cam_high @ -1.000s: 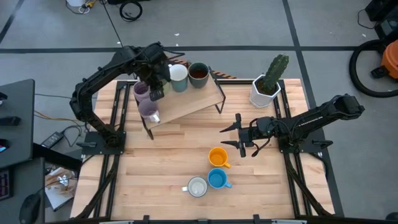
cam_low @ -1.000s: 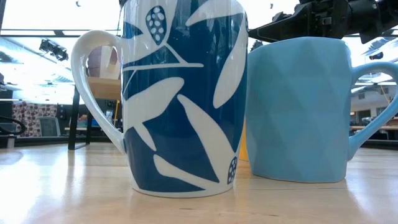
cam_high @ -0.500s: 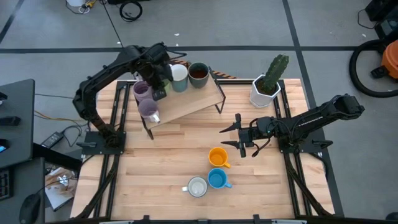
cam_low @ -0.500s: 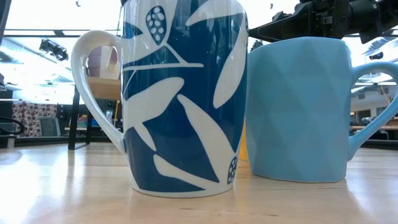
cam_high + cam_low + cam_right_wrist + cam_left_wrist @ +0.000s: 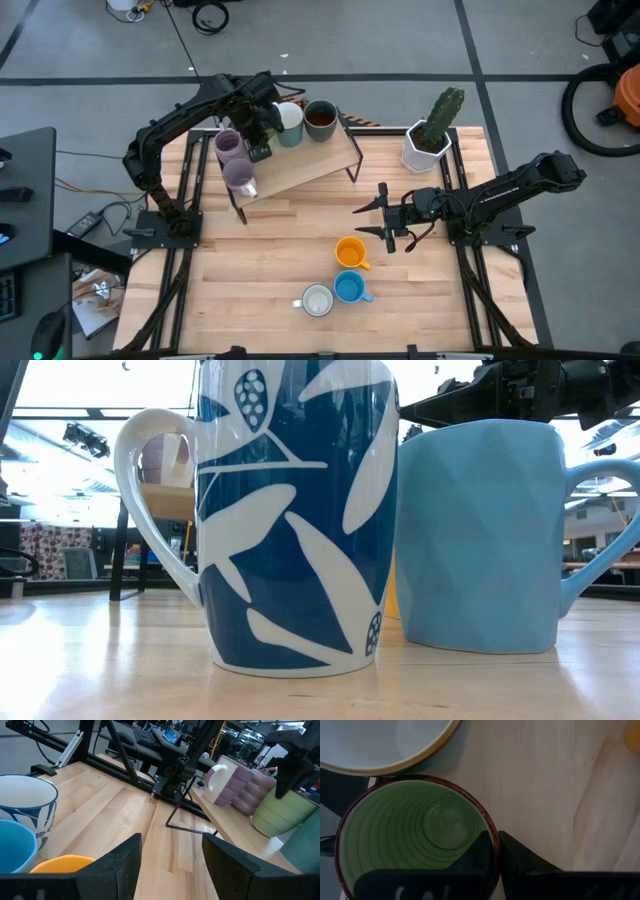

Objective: Place coffee mugs
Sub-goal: Put the green mug on the shelf

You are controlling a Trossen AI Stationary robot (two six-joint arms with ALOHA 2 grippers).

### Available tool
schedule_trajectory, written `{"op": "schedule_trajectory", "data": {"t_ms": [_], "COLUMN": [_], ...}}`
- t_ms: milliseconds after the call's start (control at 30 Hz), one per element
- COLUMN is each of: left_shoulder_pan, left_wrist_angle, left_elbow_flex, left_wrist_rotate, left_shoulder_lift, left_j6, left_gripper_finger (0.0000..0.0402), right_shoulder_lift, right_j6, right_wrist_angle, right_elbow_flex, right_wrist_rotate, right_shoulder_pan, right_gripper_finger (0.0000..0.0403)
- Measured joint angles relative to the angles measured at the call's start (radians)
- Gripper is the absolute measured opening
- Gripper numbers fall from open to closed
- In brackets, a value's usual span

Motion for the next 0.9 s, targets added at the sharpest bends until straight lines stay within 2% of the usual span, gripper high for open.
{"op": "schedule_trajectory", "data": {"t_ms": [467, 700, 900], "left_shoulder_pan": [-0.013, -0.030, -0.055], "left_wrist_angle": [0.020, 0.020, 0.021], "left_elbow_flex": [0.000, 0.000, 0.000], "left_wrist_rotate": [-0.001, -0.032, -0.100], "left_shoulder_lift": [0.000, 0.000, 0.000], "left_j6": [-0.029, -0.032, -0.027], "left_gripper_finger": [0.0032, 0.0072, 0.0110], "right_shoulder_lift": [0.000, 0.000, 0.000], "right_j6": [0.000, 0.000, 0.000], "right_wrist_angle": [0.007, 0.007, 0.007], "right_elbow_flex": [0.000, 0.000, 0.000], "right_wrist_rotate": [-0.008, -0.008, -0.008], "right_shoulder_pan": [0.000, 0.000, 0.000], "right_gripper_finger": [0.0214, 0.0214, 0.0214]}}
